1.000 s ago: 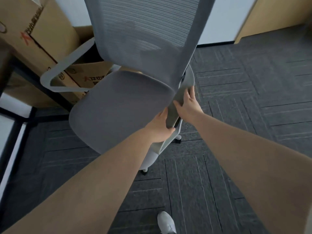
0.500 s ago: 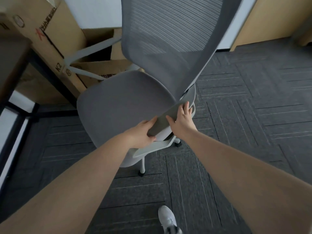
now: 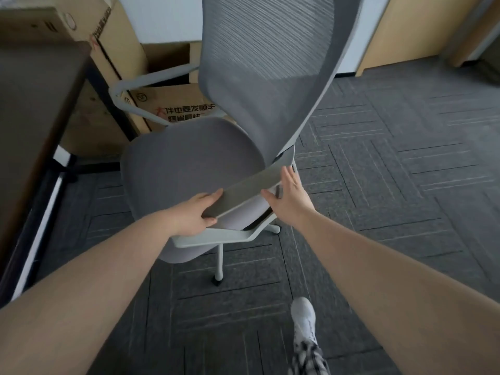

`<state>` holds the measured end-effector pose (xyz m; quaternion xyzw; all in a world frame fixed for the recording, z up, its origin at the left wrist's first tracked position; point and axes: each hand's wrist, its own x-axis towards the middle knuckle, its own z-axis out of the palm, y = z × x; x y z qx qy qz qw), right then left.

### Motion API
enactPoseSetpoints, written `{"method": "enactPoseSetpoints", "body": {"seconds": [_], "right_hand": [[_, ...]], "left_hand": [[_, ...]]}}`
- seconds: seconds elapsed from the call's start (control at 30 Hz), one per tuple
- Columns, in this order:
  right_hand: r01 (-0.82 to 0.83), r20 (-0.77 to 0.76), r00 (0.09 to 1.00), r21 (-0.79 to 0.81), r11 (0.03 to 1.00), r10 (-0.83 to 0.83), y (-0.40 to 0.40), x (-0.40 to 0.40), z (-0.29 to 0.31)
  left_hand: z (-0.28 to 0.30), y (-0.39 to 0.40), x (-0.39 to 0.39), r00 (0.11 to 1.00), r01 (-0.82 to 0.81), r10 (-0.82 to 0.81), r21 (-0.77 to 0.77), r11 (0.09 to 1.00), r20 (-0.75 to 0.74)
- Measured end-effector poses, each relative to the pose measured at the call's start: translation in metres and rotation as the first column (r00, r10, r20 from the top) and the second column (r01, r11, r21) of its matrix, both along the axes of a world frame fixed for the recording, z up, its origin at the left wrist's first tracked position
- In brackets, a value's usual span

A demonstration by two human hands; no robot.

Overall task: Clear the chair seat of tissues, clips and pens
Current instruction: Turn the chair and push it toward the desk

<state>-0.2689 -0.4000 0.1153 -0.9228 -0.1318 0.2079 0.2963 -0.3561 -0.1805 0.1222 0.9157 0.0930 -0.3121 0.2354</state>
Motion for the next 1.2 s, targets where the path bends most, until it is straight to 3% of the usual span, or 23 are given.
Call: {"method": "enactPoseSetpoints", "body": {"seconds": [0.13, 0.23, 0.57, 0.7, 0.9, 1.2], "right_hand": [[0.062, 0.254, 0.964, 0.058, 0.996, -0.075, -0.011, -0.037, 0.024], [0.085, 0.32, 0.94, 0.111, 0.99, -0.117, -0.02, -0.045, 0.056], [0.089, 0.033, 0.994, 0.277, 0.957, -0.102, 0.001, -0.068, 0.089], [0.112, 0.005, 0.993, 0.35, 0.93, -0.121, 0.016, -0.083, 0.085], [0.104, 0.018, 0.993, 0.334, 0.937, -0.116, 0.024, -0.103, 0.081], [0.115, -0.001, 0.992, 0.384, 0.916, -0.124, 0.036, -0.143, 0.071]], "left_hand": [[0.002, 0.013, -0.047, 0.999, 0.012, -0.011, 0.025, 1.0, -0.05], [0.01, 0.014, -0.074, 0.997, 0.008, -0.003, 0.062, 0.998, -0.073], [0.034, 0.01, -0.137, 0.996, -0.062, 0.078, 0.286, 0.956, -0.046], [0.033, 0.007, -0.149, 0.994, -0.098, 0.109, 0.341, 0.935, -0.013], [0.034, -0.004, -0.164, 0.997, -0.071, 0.062, 0.433, 0.899, 0.035], [0.028, 0.024, -0.184, 0.993, -0.112, 0.08, 0.436, 0.893, 0.091]]}}
